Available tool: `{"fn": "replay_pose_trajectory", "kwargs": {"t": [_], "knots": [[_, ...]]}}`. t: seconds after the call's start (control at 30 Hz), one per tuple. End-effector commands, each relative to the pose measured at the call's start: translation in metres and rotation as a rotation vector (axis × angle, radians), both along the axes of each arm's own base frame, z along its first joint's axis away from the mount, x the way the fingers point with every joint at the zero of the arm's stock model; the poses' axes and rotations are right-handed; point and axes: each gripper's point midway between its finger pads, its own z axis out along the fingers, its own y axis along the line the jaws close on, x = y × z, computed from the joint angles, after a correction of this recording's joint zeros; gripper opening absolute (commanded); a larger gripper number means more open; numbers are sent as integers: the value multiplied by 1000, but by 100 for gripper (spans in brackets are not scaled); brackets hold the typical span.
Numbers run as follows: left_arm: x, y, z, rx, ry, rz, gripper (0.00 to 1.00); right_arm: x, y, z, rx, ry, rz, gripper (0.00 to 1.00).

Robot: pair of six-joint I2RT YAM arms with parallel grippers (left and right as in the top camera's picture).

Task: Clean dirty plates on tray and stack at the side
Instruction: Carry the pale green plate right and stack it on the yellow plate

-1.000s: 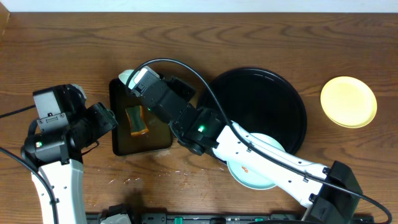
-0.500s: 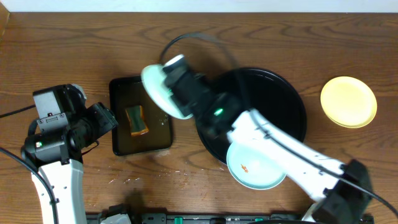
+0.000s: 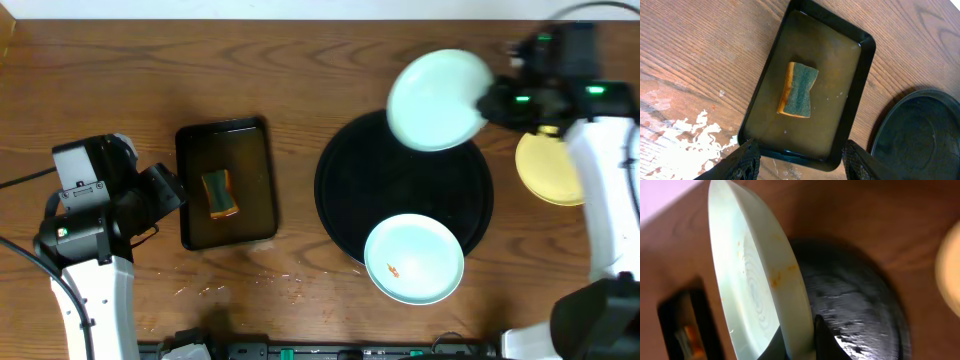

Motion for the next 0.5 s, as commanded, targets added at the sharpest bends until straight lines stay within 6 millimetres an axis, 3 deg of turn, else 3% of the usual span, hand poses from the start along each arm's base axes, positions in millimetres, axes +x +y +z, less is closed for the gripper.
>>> {"fn": "replay_pose_trajectory", "kwargs": {"t": [0.0,0.17,0.23,0.37,0.47], "knots": [[0,4,1,21,-1,-2,55,-1,-61,-6,82,27,-155,1],[0,4,1,21,-1,-2,55,-21,-153,-34,100,108,-420,1],[0,4,1,21,-1,-2,56,-38,-192,-56,103,171,-550,1],[0,4,0,21,0,-2,55,-69,-228,-93,129,305,-674,1],[0,3,1,17,-2,-4,56,-82,-235,-115,160,385,-703,1]]}}
